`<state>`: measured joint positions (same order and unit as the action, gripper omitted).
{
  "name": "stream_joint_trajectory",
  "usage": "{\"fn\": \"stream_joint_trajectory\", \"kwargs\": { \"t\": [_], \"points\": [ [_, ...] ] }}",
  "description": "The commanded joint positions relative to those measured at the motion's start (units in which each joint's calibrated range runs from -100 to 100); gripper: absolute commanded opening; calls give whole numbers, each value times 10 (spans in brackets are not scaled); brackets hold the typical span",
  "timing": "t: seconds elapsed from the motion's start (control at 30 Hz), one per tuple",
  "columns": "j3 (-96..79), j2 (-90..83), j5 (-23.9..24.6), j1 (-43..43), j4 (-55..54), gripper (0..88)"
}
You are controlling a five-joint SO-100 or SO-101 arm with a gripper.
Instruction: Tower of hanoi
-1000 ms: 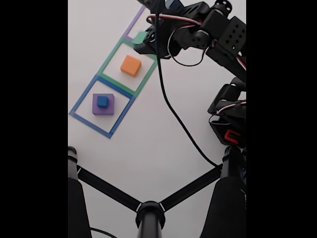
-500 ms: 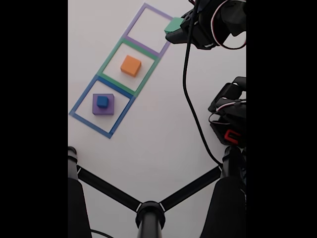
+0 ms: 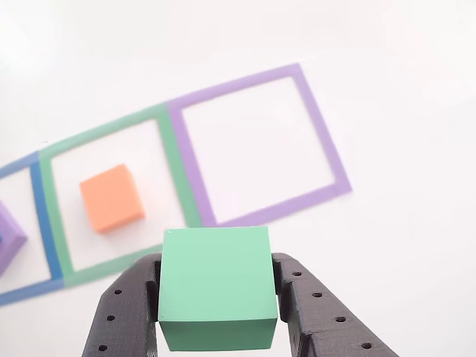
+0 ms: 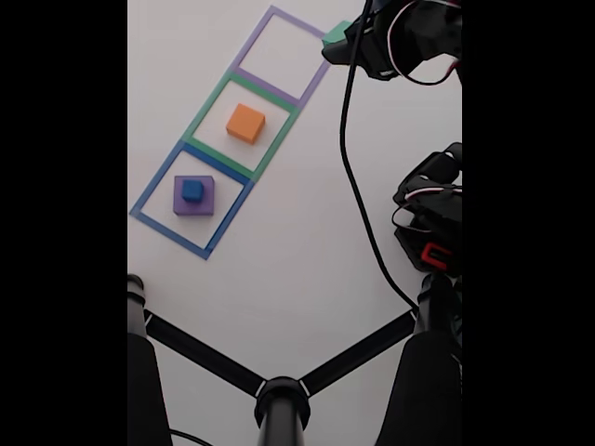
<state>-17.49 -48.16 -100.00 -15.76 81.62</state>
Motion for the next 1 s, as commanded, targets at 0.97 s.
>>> {"fn": "stream_joint_trajectory", "kwargs": {
  "t": [0.97],
  "points": [
    [-562,406,0,-56,-1201,45]
  ]
}}
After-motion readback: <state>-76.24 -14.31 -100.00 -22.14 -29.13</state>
